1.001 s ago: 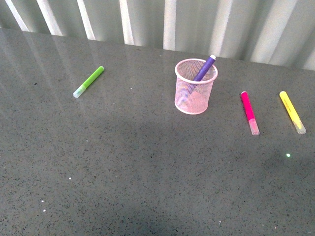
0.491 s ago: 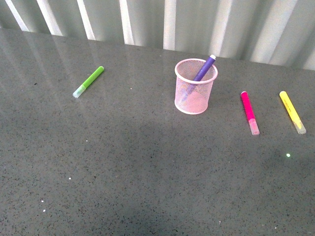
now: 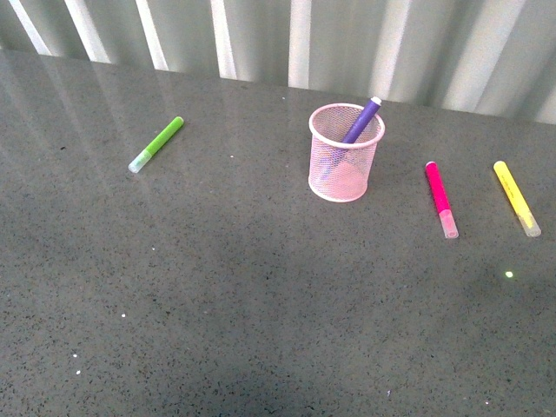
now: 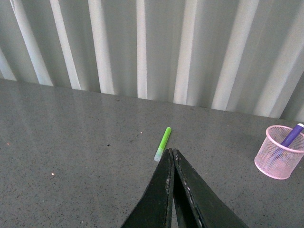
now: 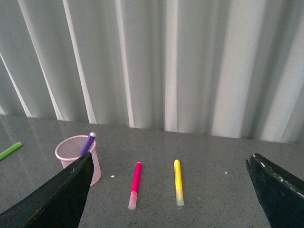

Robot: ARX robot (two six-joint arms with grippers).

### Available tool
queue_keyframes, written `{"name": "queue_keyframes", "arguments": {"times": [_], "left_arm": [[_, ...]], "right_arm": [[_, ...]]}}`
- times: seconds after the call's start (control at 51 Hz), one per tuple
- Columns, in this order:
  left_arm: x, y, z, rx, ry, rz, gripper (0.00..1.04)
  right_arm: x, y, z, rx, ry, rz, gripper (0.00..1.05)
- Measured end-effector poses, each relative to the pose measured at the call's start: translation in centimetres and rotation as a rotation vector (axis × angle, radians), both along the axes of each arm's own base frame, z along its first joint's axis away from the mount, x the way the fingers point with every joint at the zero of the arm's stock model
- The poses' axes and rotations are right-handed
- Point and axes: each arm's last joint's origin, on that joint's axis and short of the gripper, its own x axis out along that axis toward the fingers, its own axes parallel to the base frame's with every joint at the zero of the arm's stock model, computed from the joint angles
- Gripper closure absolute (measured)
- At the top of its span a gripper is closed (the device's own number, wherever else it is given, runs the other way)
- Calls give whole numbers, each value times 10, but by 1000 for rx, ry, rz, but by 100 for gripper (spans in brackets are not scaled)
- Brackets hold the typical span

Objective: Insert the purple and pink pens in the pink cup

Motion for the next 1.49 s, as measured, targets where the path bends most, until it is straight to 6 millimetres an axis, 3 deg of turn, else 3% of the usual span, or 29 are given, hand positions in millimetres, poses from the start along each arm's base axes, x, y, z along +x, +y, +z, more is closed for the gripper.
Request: {"name": "queue_keyframes", "arguments": {"times": [1.393,1.492], "left_arm": [[-33,0,-5,2,-23,2,101],[-33,0,-5,1,-23,2,82]], "right_arm": [[0,0,0,0,0,0,7],[0,0,0,0,0,0,7]]}}
